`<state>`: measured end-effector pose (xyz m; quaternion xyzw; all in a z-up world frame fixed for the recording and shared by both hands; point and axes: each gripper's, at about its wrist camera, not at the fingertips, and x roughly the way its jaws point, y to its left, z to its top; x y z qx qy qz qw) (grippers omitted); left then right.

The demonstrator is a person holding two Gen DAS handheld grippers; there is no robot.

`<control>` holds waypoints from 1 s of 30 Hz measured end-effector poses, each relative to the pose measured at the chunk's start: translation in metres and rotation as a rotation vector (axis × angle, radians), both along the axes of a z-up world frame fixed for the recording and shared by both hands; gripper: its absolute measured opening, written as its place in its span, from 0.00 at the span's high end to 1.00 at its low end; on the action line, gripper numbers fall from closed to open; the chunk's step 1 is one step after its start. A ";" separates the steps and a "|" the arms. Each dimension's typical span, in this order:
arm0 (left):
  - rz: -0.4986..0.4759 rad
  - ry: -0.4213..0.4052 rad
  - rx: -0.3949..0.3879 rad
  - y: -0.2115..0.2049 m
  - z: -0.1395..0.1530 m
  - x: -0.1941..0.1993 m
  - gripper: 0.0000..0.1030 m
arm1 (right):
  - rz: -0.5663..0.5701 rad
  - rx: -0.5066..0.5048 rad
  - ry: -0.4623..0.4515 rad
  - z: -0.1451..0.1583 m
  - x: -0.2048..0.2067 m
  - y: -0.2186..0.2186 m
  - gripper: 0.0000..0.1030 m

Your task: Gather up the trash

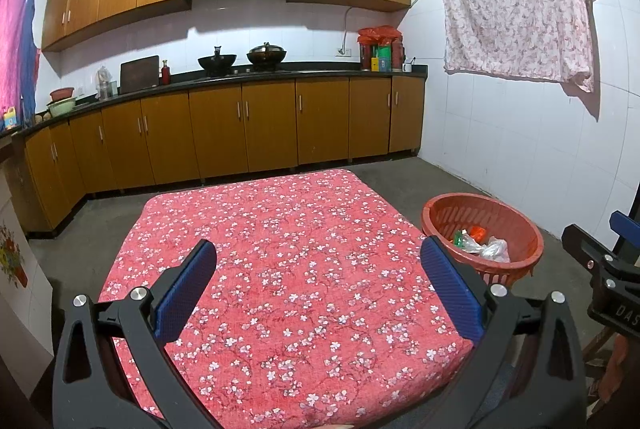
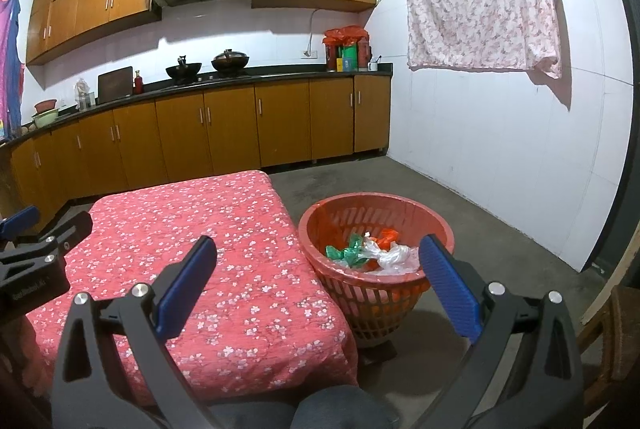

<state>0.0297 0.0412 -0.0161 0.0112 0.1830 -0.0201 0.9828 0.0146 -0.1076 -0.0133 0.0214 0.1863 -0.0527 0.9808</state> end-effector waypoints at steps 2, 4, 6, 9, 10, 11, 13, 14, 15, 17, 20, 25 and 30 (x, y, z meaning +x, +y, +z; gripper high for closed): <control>-0.002 0.001 -0.002 0.000 0.000 0.000 0.02 | 0.000 0.000 0.000 0.000 0.000 0.000 0.04; -0.001 0.000 -0.001 0.000 0.000 0.000 0.02 | 0.000 0.002 0.000 0.000 0.000 0.000 0.04; -0.001 0.002 -0.002 0.000 0.000 0.000 0.02 | 0.000 0.003 0.000 0.000 0.000 0.001 0.04; 0.000 0.001 -0.002 -0.001 0.000 0.000 0.02 | 0.000 0.005 0.001 -0.001 0.000 0.001 0.04; -0.001 0.000 -0.002 0.000 0.000 0.000 0.02 | 0.000 0.006 0.001 -0.001 0.001 0.000 0.04; -0.001 0.001 -0.002 0.000 0.000 -0.001 0.02 | 0.000 0.006 0.001 -0.001 0.001 0.000 0.04; -0.001 0.001 -0.001 -0.001 0.000 0.000 0.02 | 0.001 0.006 0.001 -0.001 0.001 0.000 0.04; -0.001 0.002 -0.001 -0.001 0.000 0.000 0.02 | 0.001 0.005 0.001 -0.001 0.001 0.000 0.04; -0.001 0.002 -0.001 -0.001 0.000 0.000 0.02 | 0.001 0.005 0.001 -0.001 0.001 0.000 0.04; -0.003 0.003 -0.002 -0.002 0.000 -0.001 0.02 | 0.001 0.004 0.001 -0.001 0.001 -0.001 0.04; -0.004 0.004 -0.002 -0.001 0.000 -0.001 0.02 | 0.001 0.004 0.001 -0.001 0.001 -0.001 0.04; -0.006 0.007 -0.005 -0.002 0.000 -0.002 0.02 | 0.001 0.004 0.001 -0.001 0.002 -0.001 0.04; -0.006 0.007 -0.004 -0.003 0.001 -0.002 0.02 | 0.001 0.004 0.001 -0.001 0.002 -0.001 0.04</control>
